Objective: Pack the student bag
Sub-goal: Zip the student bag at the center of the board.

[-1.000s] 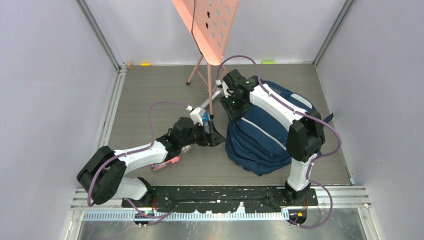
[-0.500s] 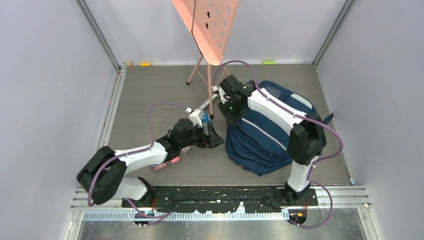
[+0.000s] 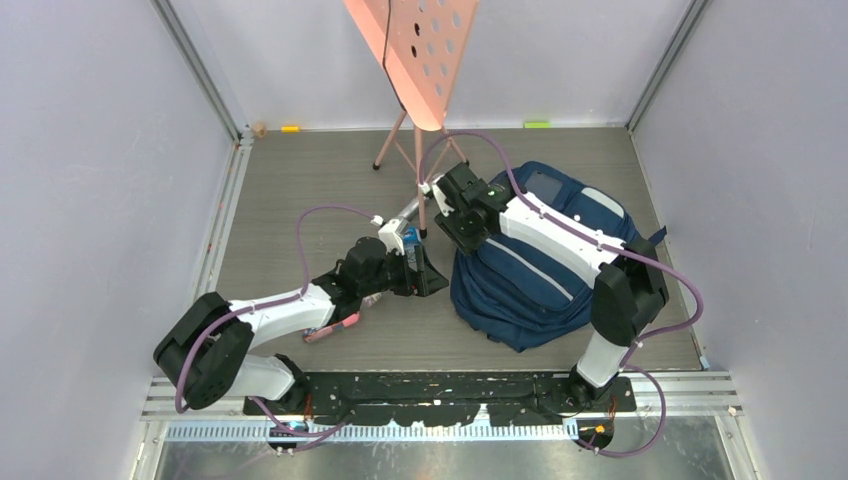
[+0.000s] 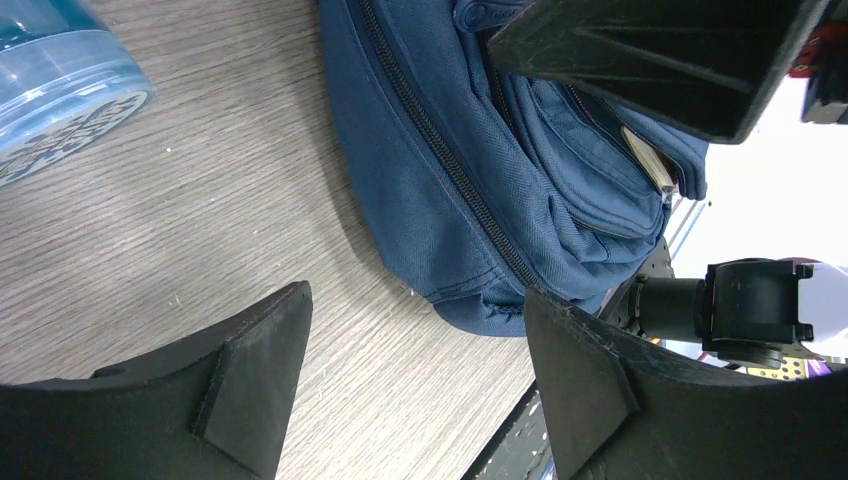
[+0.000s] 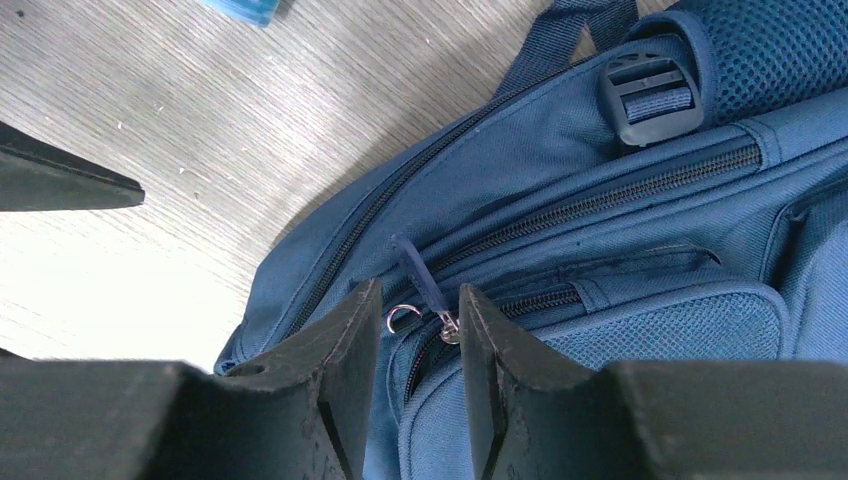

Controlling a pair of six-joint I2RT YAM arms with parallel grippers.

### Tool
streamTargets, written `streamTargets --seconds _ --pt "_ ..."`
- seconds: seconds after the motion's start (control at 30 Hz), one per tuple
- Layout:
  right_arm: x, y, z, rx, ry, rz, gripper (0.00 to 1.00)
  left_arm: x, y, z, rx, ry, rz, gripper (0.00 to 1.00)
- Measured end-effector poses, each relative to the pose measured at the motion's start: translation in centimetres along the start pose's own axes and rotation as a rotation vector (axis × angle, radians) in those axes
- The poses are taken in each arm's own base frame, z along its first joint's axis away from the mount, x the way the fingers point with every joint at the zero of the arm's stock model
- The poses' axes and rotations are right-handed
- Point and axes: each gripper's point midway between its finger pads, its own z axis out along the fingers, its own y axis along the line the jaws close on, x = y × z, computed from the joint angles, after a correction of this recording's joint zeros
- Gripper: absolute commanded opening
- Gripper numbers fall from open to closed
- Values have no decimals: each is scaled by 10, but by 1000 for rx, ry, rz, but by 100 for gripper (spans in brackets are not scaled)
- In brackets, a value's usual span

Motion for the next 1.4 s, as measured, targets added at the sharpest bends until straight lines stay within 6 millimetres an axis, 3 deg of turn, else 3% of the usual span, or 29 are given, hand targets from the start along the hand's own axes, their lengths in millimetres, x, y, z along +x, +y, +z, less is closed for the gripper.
streamTargets --seconds 0.13,0.23,0.33,0.4,0.63,0.77,0.97,1.23,1.4 --pt "2 2 6 6 -4 -25 40 0 0 0 0 0 -2 80" --pt "2 1 8 18 -9 -37 31 0 0 0 0 -1 -2 80" --pt "1 -1 9 42 -15 -44 9 0 0 0 1 -2 -2 80" --pt "0 -3 11 60 -20 -45 2 0 0 0 1 -2 -2 80" --pt "1 -1 11 68 -62 -31 1 0 -1 0 2 -2 -6 79" --pt "2 2 -8 58 -132 7 1 -2 -3 3 11 -2 -27 75" --pt "10 7 -43 35 -245 85 1 -8 -15 25 55 4 -60 74" --pt "27 19 -42 -5 -278 153 1 2 -29 61 132 33 -133 61" --pt "29 20 -41 -9 -285 171 1 5 -33 67 158 47 -165 55"
